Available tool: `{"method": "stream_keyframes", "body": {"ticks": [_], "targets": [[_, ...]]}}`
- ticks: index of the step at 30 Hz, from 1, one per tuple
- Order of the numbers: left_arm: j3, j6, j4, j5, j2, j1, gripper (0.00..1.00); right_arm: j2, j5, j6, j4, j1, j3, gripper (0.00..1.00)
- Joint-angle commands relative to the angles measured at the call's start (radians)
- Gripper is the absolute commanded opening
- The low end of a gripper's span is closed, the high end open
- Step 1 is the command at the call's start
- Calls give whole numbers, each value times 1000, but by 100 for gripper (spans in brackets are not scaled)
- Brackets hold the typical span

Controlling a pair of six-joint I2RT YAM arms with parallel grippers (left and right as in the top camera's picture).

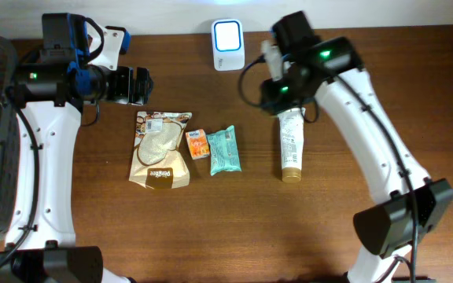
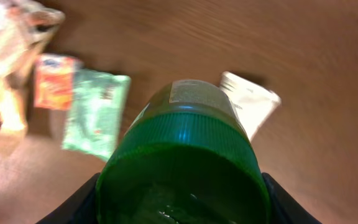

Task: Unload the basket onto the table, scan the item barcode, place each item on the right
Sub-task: 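Carry the jar away from the scanner toward the right side, then lower the jar onto the table at the right edge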

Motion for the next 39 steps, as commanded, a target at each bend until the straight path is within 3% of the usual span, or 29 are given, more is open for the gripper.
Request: {"method": "stream_keyframes", "body": {"ticks": [1, 3, 10, 16, 28, 39], "targets": [[3, 16, -1, 3, 3, 3, 99, -1, 2, 110, -17, -114, -4, 43], [3, 16, -1, 3, 3, 3, 99, 1, 2, 125, -35, -211, -4, 43], [3, 16, -1, 3, 3, 3, 99, 3, 2, 143, -41, -341, -11, 43], [3, 16, -1, 3, 3, 3, 99, 3, 3, 169, -17, -391, -101, 43], [3, 16, -1, 3, 3, 3, 99, 3, 3, 169, 206, -473, -341, 43], [3, 16, -1, 3, 3, 3, 99, 3, 10, 196, 269, -564, -470, 44]]}}
